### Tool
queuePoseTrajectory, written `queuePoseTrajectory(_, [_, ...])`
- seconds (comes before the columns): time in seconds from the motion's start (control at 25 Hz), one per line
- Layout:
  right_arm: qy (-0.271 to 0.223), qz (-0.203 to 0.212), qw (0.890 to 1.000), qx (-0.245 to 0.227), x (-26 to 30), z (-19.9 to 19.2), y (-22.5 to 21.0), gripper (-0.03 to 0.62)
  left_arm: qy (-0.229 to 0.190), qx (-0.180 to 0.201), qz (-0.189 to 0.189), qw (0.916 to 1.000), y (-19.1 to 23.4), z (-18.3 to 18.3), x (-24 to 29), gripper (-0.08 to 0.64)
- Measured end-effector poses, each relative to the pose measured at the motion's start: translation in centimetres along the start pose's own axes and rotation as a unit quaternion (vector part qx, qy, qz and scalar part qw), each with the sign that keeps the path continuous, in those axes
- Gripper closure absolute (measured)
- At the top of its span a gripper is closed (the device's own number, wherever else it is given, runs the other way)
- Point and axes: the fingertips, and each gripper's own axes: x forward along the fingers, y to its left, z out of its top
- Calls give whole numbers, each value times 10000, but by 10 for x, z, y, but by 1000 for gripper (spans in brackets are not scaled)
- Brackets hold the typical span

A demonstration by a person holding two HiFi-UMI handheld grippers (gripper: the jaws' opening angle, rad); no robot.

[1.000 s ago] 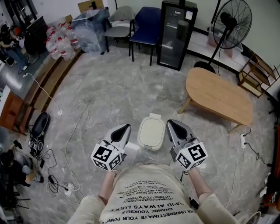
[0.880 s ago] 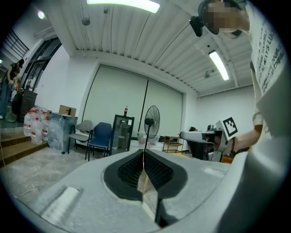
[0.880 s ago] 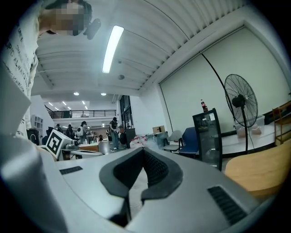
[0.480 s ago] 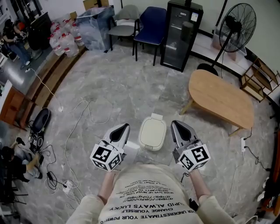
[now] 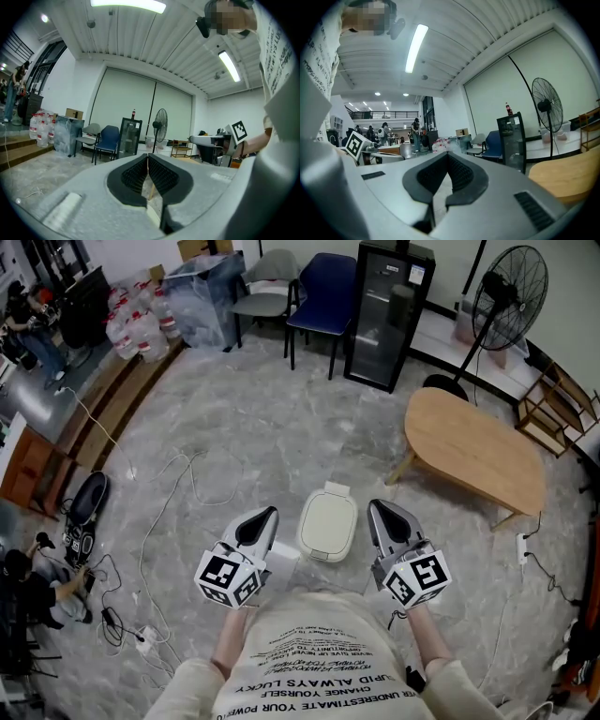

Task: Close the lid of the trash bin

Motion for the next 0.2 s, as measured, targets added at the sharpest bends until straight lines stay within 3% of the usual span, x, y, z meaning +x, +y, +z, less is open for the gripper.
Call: queuePoseTrajectory(0.2, [53,-80,9999,48,-2,-3,-1,588,2,-16,10,10000,1,0,-2,537])
